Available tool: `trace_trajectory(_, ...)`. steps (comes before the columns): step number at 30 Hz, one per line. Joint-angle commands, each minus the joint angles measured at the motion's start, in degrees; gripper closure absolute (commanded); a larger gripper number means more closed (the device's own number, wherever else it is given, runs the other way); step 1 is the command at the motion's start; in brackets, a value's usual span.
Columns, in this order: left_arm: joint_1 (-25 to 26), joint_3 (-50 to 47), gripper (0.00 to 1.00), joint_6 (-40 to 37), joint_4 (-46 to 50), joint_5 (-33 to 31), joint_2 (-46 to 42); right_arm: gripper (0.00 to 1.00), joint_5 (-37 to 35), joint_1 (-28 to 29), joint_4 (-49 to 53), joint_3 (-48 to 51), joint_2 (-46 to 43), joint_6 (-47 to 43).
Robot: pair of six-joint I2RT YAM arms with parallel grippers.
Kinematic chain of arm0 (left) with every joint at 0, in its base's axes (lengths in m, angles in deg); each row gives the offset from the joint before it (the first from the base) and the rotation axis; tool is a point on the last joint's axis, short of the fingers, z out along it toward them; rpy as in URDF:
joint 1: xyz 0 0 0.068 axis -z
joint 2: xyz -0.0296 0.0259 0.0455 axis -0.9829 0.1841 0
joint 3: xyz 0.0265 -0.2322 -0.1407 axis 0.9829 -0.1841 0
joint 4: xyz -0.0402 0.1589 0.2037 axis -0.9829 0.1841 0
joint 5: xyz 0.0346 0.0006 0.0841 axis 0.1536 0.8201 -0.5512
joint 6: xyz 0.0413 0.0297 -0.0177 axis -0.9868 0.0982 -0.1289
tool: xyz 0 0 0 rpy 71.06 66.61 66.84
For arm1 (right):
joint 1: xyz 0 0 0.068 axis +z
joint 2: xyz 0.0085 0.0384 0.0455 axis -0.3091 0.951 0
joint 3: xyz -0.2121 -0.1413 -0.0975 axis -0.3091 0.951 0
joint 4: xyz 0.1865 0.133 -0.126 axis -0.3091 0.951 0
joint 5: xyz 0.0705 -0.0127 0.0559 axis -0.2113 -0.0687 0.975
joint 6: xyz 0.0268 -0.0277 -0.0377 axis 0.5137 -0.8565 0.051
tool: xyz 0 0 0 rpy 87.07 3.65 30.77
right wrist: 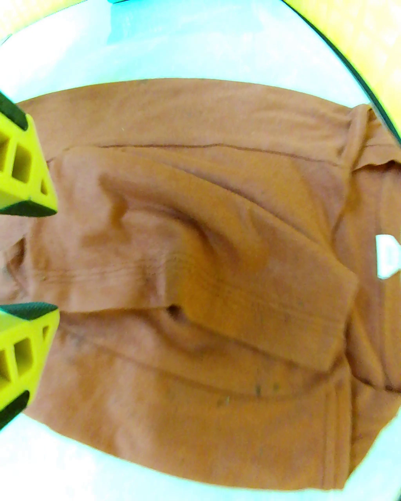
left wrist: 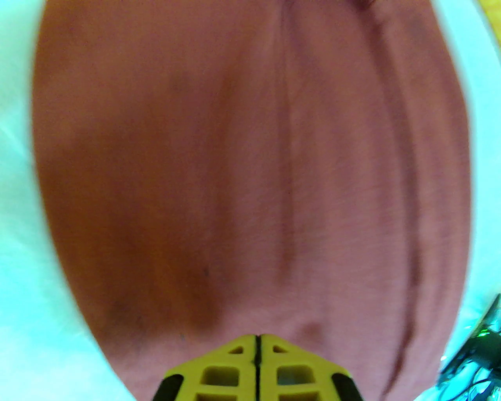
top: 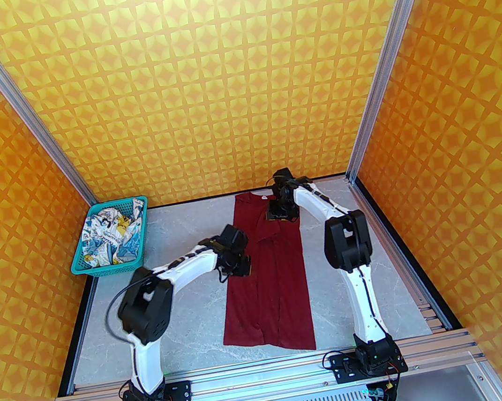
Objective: Fold and stack the mixed laundry pile
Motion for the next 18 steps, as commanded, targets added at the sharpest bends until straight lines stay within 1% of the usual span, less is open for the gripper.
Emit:
trace_trajectory(1,0.4,-1.7,0.99,-1.7,-0.4,0.2,-0.8,0.61,-1.7,0.2,-1.3,1.7,2.6,1.2)
trace_trajectory(5,0.7,-6.0,1.0,-0.1,-2.7,2.0,-2.4,0.61,-0.1,0.8,-2.0,0.7,5.3,1.8)
trace_trajectory(11,1.9,-12.0,1.0,2.7,-5.2,4.0,-4.3,0.61,1.1,2.6,0.1,-4.2,10.0,1.9)
trace_trajectory(18,2.4,-16.5,1.0,5.9,-9.1,4.6,-6.9,0.62,2.5,4.9,0.9,-8.3,13.4,1.8)
